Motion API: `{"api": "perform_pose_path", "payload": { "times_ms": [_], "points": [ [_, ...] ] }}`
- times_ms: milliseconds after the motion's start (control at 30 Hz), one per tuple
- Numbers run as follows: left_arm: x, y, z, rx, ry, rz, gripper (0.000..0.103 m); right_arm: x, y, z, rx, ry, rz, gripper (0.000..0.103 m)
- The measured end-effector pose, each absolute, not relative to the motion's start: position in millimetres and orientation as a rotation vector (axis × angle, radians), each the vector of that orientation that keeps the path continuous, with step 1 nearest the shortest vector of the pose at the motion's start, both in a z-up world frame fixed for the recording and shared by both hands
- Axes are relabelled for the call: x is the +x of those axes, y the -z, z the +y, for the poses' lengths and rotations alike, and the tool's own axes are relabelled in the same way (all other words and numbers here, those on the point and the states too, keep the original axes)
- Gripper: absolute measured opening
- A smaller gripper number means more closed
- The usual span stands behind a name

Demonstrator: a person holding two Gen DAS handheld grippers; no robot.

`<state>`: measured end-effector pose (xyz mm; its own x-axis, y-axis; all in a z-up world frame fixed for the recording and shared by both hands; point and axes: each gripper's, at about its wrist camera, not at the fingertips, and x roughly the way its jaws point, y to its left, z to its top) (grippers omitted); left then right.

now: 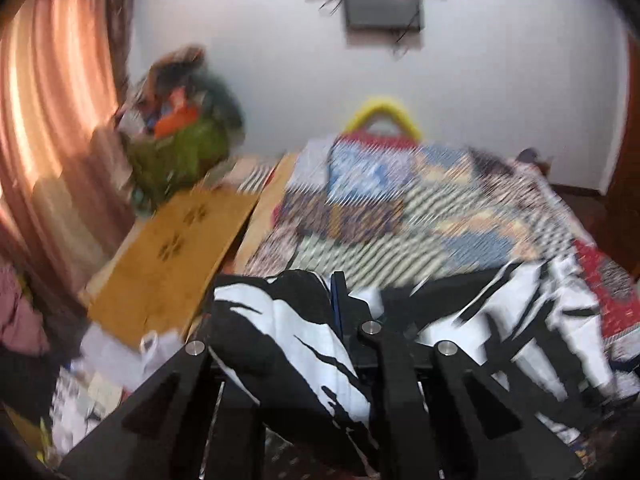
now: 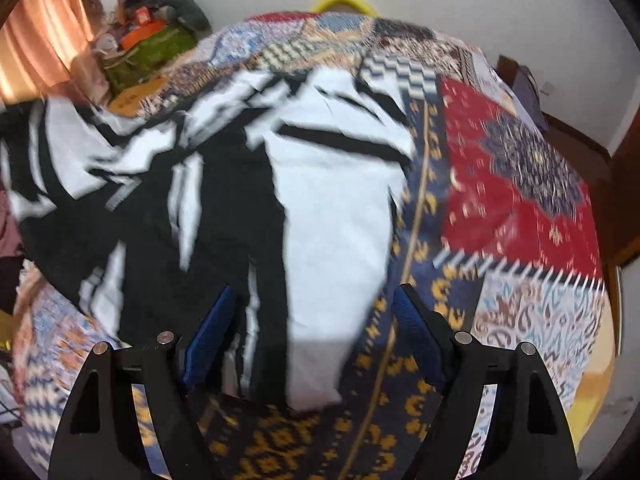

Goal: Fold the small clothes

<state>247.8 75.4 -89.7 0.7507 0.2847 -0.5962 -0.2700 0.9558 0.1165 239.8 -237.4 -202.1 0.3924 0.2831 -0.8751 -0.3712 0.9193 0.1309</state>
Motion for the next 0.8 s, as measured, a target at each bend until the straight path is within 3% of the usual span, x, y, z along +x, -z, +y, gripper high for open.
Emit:
{"api": "perform_pose_path", "payload": {
  "times_ms": [233,433,633,800],
  "points": [
    [267.0,56.7,-32.1,0.054,0.007,0.611,0.008,245.3,211.0,-236.8,-0.054,-0.434,1.115,0.077],
    [292.2,108.2,-108.6,-0.047,0.323,0.847,0.008,244.3,211.4,-239.3,-0.035,-0.441,1.114,0.077],
    [296.3,161.4,-125.0,-0.125,0.429,1.009,0.008,248.1,215.2,-245.0,-0.021,-0.452,1.114,0.078],
    [291.6,119.1,-104.8,-0.143,0.407,0.882,0.005,247.3,215.8,-243.4,-0.014,-0.454,1.112,0.079]
  ]
}}
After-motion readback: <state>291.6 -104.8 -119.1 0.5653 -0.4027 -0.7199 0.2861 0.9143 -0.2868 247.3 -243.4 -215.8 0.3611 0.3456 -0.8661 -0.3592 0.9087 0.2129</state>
